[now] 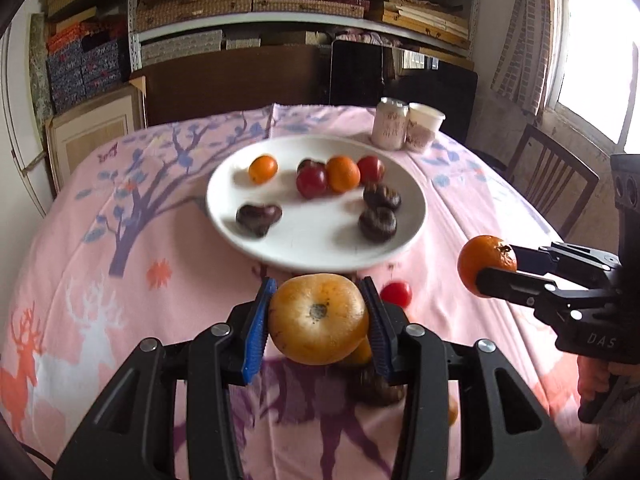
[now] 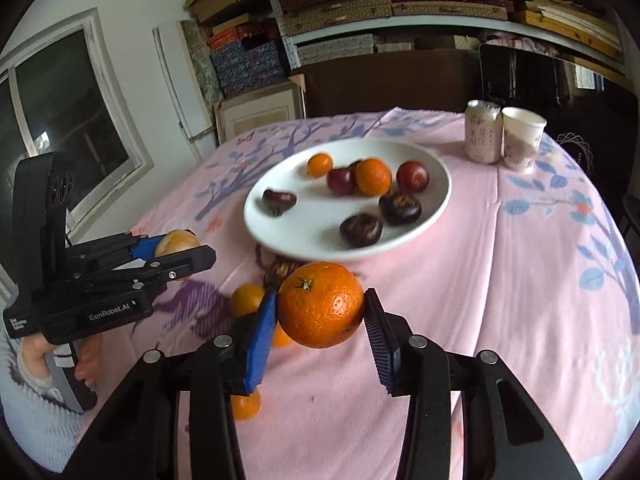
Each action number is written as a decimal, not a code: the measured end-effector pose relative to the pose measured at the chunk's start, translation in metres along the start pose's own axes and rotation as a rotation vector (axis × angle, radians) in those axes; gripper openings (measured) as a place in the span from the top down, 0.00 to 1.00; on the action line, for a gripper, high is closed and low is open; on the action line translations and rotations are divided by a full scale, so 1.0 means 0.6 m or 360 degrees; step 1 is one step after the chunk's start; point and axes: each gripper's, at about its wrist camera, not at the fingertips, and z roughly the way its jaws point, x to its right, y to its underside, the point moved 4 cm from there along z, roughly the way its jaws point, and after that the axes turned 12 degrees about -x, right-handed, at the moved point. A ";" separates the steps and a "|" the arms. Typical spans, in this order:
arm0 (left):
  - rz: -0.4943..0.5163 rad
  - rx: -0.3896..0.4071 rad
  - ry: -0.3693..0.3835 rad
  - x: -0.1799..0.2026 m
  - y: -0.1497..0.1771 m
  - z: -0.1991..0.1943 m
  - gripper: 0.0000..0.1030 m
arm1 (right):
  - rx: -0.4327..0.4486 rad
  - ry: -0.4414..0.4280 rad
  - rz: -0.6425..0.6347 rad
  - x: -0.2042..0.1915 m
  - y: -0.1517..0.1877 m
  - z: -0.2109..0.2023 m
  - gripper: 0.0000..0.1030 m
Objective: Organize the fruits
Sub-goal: 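Carry both fruits onto the white plate and open both tools, then grasp a yellow-orange fruit with the left tool, then carry the yellow fruit to the plate while the right tool grasps a red plum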
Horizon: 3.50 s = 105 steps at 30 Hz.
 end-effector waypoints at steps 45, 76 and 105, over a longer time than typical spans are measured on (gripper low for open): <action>-0.0053 -0.0087 0.0027 -0.022 0.061 0.068 0.05 | 0.0027 -0.0013 0.0337 0.065 0.003 0.072 0.19; -0.0227 -0.0131 -0.0137 -0.106 0.100 0.053 0.41 | 0.0010 -0.0036 0.0332 0.061 0.005 0.074 0.19; -0.0276 -0.0228 -0.0070 -0.116 0.111 0.070 0.64 | -0.0249 -0.0346 0.0348 0.021 0.007 0.155 0.67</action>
